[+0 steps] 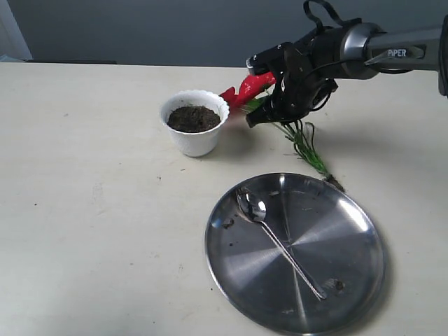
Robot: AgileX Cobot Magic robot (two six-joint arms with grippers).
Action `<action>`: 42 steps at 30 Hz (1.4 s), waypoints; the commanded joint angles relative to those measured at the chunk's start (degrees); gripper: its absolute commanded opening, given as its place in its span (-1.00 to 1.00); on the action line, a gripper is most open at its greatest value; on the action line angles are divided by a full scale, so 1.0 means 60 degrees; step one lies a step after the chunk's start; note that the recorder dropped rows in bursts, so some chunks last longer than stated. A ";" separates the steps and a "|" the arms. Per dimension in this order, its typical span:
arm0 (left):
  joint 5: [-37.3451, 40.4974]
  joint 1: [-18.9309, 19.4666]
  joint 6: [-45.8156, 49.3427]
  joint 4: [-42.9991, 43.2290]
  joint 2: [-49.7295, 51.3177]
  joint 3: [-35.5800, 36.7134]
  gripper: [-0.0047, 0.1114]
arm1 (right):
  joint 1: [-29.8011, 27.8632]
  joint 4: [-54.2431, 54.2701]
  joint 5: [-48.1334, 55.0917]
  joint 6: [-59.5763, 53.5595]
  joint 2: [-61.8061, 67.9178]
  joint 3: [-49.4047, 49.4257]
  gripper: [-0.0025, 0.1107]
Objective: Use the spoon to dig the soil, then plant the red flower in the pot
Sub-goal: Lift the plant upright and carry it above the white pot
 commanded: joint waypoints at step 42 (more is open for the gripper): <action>-0.0001 -0.0027 -0.0036 0.0000 -0.0051 -0.0019 -0.91 | 0.0630 0.1107 -1.2692 0.1115 -0.5851 0.5819 -0.96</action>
